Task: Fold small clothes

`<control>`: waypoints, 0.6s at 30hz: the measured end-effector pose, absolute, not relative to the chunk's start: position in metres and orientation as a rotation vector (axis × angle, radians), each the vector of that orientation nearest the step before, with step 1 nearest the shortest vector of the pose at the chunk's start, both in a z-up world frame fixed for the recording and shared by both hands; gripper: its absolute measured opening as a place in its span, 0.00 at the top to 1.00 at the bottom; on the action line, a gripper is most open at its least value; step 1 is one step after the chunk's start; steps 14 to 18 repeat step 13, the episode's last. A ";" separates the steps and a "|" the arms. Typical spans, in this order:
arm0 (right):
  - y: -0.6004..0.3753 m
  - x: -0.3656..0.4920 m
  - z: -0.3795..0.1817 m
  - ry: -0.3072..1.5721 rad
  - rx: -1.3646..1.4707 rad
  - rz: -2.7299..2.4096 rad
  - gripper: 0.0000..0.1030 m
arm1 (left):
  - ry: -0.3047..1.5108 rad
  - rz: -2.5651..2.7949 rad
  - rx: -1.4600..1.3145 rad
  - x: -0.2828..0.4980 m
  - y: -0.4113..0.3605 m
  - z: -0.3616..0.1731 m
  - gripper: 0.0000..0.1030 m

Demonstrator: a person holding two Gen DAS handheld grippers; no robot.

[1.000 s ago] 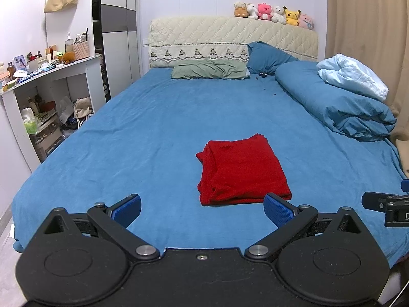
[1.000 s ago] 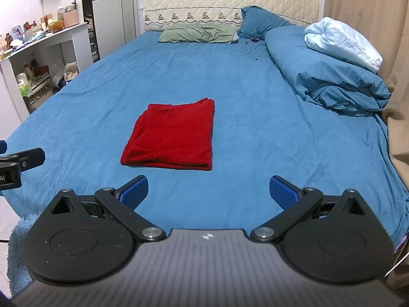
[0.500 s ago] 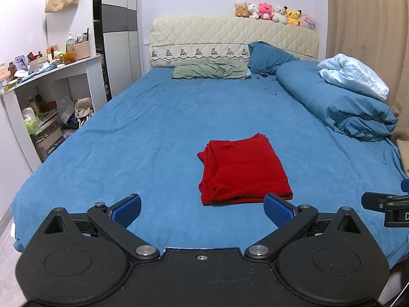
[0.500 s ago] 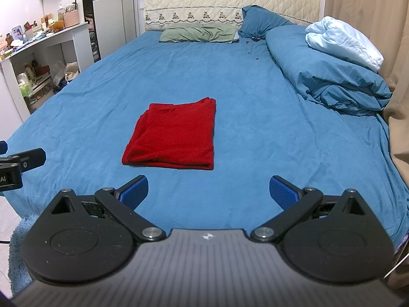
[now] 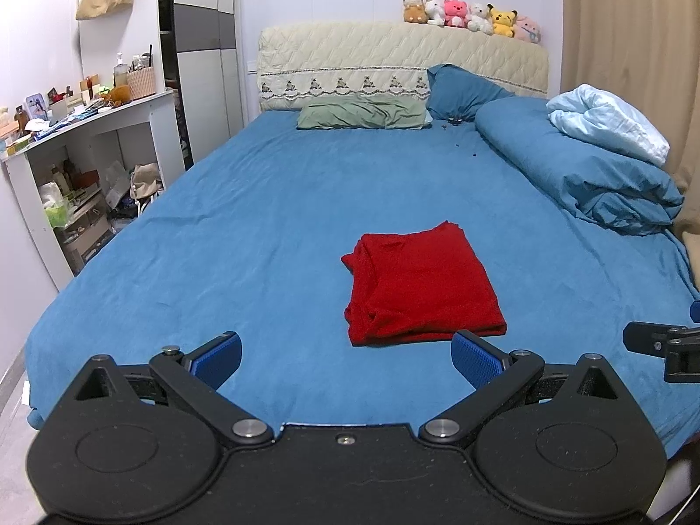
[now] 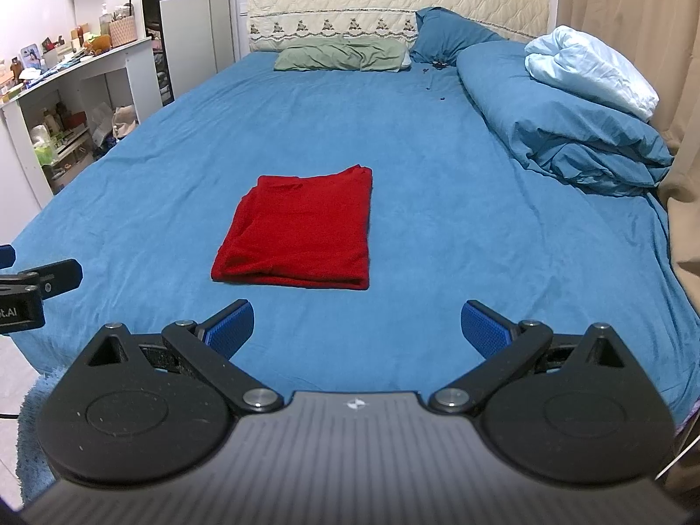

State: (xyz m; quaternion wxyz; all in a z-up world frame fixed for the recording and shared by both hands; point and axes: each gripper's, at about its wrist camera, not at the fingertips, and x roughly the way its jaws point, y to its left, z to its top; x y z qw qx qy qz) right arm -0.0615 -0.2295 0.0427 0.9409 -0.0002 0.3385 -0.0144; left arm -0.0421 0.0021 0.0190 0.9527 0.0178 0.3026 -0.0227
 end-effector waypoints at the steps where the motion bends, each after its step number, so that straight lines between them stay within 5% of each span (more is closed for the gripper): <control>1: -0.229 -0.061 0.042 0.691 0.000 -0.029 0.00 | 0.613 -0.047 0.032 -0.041 0.001 0.019 0.00; 18: -0.226 -0.059 0.041 0.698 0.007 -0.023 0.00 | 0.606 -0.069 0.004 -0.039 0.004 0.015 0.00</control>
